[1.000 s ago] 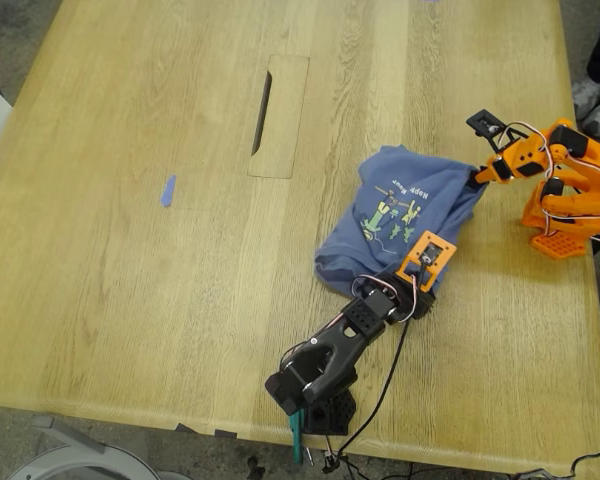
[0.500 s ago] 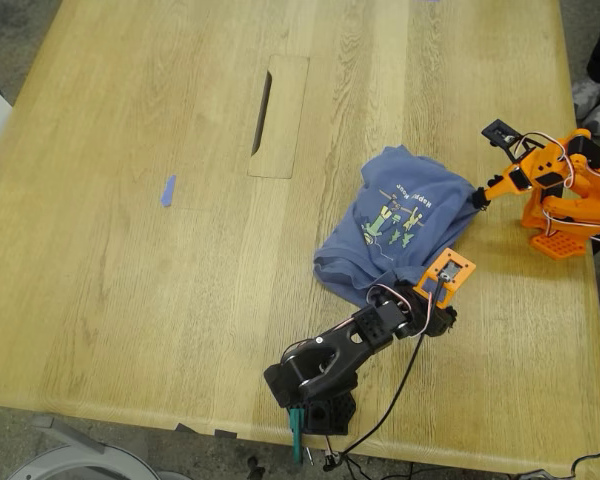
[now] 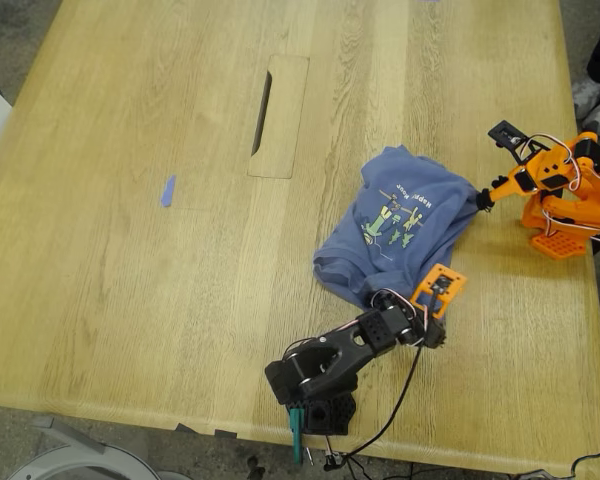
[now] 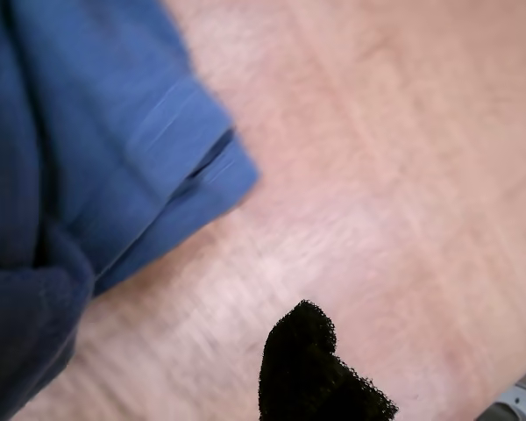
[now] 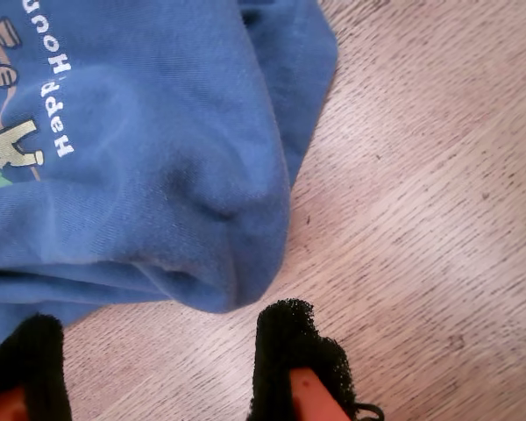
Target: Fold a T-shirt
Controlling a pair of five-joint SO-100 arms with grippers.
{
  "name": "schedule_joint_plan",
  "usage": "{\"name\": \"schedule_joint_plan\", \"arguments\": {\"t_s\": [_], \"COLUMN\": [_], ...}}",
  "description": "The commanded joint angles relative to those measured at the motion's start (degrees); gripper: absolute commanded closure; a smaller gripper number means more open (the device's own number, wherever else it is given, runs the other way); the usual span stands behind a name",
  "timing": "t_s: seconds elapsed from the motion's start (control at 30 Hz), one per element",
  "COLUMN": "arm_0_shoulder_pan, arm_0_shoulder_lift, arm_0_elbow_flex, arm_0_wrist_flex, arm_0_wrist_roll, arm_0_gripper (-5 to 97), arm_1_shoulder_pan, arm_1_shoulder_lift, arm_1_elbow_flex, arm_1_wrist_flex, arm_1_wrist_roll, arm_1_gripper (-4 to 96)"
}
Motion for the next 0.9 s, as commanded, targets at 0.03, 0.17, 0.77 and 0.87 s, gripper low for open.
{"name": "schedule_joint_plan", "arguments": {"t_s": [0.03, 0.17, 0.77, 0.87], "arm_0_shoulder_pan": [-4.31, -8.17, -13.71, -18.19], "arm_0_shoulder_lift": [1.14, 0.88, -2.37, -3.78], "arm_0_elbow_flex": [-4.39, -8.0, -8.26, -10.55], "arm_0_wrist_flex": [6.06, 9.67, -5.19, -11.16], "arm_0_wrist_roll": [-0.7, 0.0, 4.13, 7.56], "arm_0_gripper": [13, 11, 21, 35], "arm_1_shoulder_pan": [1.76, 2.37, -0.79, -3.25], "arm_1_shoulder_lift": [-2.02, -5.63, -13.01, -18.02], "arm_1_elbow_flex": [-1.49, -2.29, 1.14, -0.09], "arm_1_wrist_flex": [-3.16, -8.17, -26.19, -32.87], "arm_1_wrist_roll": [-0.88, -1.76, -3.52, -3.96], "arm_1_gripper": [59.2, 59.5, 71.0, 83.0]}}
